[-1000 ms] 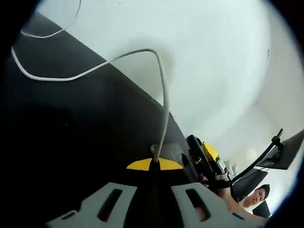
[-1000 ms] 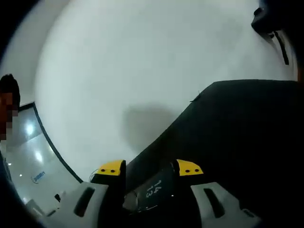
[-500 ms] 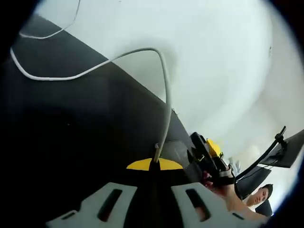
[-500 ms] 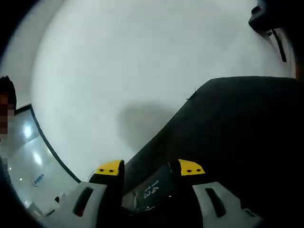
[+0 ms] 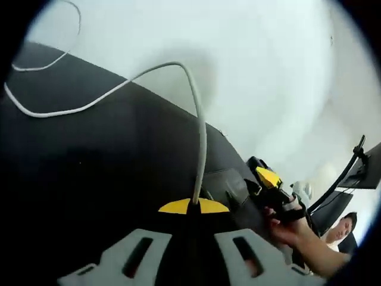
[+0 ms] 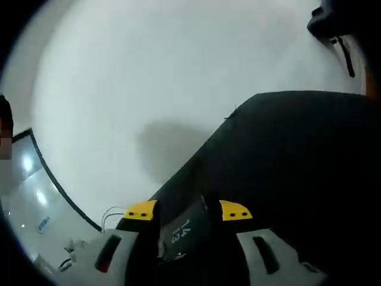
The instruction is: Connect the charging cable to the phone, plug the charger into the socket, and turn on the power strip switch to charge the phone.
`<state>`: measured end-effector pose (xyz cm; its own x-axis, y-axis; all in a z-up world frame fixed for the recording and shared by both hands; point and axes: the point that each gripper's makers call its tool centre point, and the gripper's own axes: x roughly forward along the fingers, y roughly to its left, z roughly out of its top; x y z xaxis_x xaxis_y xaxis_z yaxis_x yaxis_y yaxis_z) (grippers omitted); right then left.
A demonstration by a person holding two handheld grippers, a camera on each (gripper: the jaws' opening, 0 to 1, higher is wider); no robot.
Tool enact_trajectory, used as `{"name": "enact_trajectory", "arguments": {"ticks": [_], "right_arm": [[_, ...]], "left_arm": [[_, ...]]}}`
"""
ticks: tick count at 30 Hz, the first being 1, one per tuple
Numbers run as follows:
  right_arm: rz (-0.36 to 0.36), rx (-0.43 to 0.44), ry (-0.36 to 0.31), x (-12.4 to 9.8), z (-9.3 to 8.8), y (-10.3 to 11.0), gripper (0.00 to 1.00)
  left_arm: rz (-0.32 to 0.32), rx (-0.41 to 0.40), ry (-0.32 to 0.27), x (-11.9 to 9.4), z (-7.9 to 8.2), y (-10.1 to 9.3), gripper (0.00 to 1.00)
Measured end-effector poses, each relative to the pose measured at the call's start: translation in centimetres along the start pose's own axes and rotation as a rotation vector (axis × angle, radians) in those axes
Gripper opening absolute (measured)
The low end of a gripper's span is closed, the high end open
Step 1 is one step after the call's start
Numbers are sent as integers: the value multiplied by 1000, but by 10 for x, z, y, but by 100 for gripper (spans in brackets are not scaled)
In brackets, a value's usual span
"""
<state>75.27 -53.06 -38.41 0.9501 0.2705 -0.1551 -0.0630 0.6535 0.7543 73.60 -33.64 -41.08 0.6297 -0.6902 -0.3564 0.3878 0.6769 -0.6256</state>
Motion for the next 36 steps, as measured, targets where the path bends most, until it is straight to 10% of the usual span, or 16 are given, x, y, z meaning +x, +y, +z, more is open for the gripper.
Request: {"name": "enact_trajectory", "arguments": {"ticks": [7,21,25,36], "right_arm": [[40,227,17,1,8,-7,36],[12,144,63,3,1,-9,29],[19,77,68,1,-3,-4,29],[29,42,82,0,-9,1,28]], "left_arm": [[6,9,0,0,-1,-1,0],[-9,38,18,0,-1,-2,0],[-37,215,78,2,-3,-5,0],[-135,155,99,11,8,-17,0]]}}
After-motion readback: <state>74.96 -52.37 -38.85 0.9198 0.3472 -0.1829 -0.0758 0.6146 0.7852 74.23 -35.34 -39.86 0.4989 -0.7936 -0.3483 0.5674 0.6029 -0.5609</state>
